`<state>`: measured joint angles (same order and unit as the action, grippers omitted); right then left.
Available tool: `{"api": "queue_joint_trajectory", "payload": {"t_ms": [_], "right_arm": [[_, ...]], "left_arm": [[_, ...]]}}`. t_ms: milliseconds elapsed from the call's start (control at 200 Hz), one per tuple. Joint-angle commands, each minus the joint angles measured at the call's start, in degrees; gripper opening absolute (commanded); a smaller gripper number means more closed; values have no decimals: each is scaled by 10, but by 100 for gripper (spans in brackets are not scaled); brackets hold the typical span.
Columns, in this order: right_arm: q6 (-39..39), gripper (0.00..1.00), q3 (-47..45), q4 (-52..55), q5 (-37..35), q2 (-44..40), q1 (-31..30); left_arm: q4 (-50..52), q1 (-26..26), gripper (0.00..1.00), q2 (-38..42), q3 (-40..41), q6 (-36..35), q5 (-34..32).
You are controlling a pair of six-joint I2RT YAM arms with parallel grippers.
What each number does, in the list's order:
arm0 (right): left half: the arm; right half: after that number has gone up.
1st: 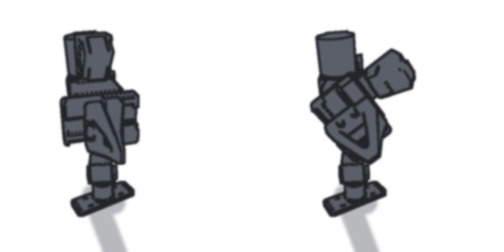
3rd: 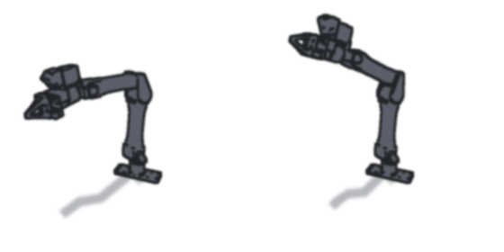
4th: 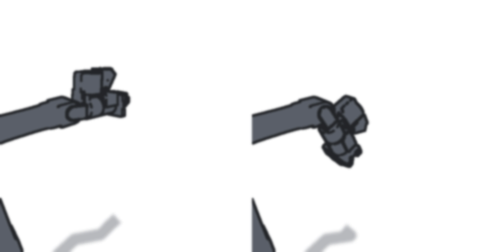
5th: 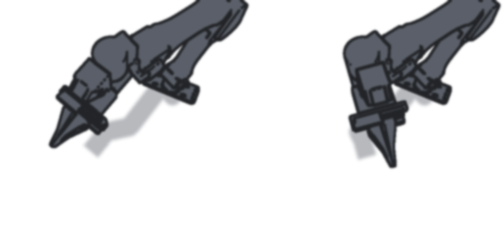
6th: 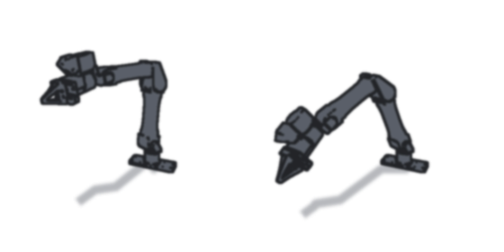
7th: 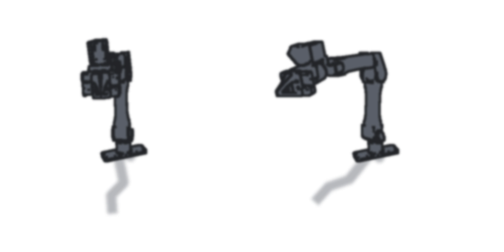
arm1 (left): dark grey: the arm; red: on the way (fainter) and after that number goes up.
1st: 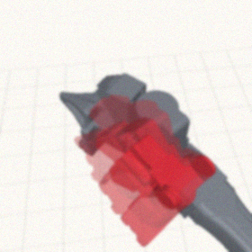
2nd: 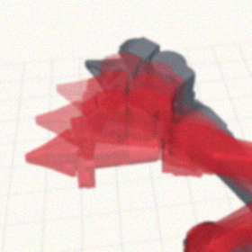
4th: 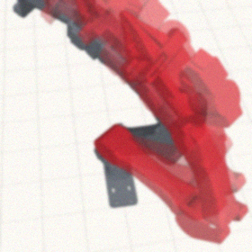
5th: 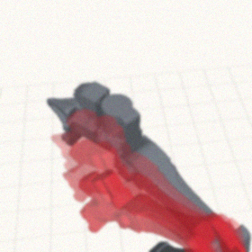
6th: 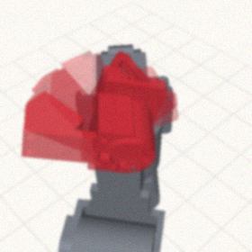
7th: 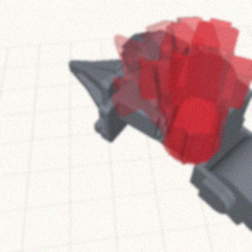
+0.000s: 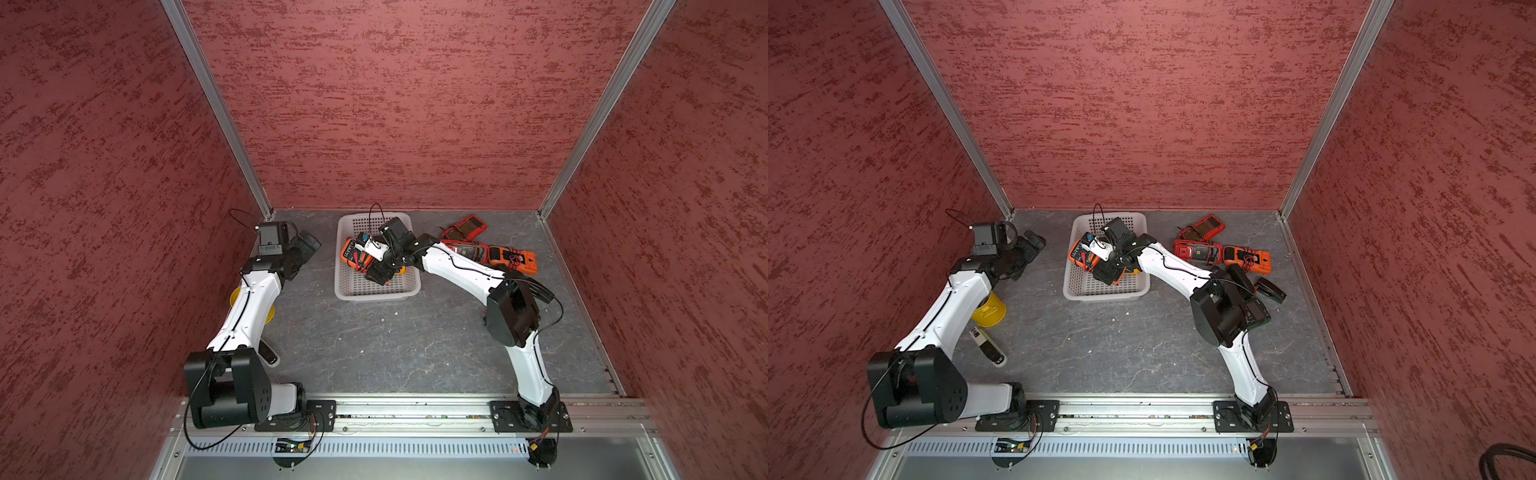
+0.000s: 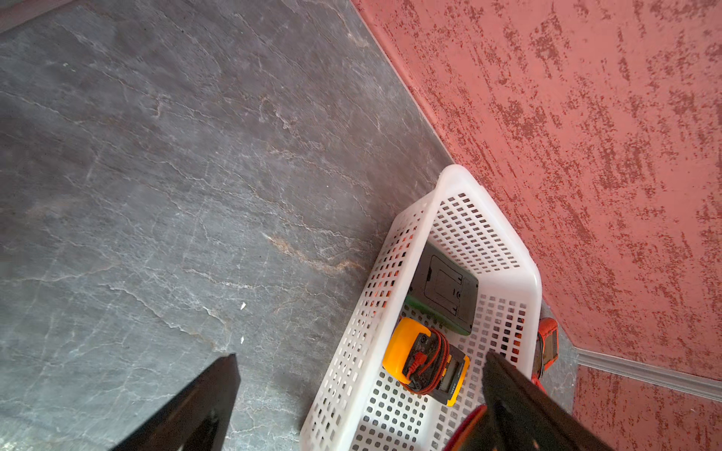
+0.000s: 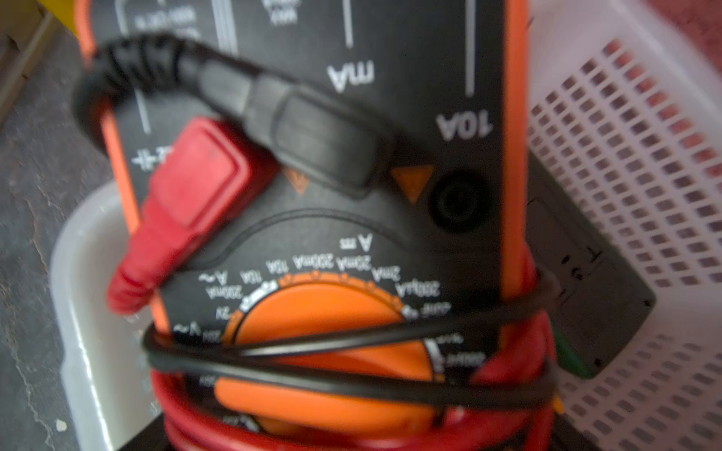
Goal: Put the multimeter into the basket
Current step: Place the multimeter in the basket.
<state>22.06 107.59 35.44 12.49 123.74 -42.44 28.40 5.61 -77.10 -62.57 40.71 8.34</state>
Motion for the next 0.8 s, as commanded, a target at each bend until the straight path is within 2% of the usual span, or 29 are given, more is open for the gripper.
{"api": "queue_joint_trajectory", "payload": {"t_ms": [0,396,586,792], "right_arm": [[33,0,-13,-36,5,-40,-2],[79,0,-38,24,-3,-44,-8],[98,0,-25,61,-3,-36,-13],[119,4,6,108,-10,-4,-21]], "left_arm": [[-3,7,100,15,8,3,13],[-7,10,100,1,5,8,34],[-5,11,100,-3,1,8,40],[-1,11,100,-2,-3,8,46]]}}
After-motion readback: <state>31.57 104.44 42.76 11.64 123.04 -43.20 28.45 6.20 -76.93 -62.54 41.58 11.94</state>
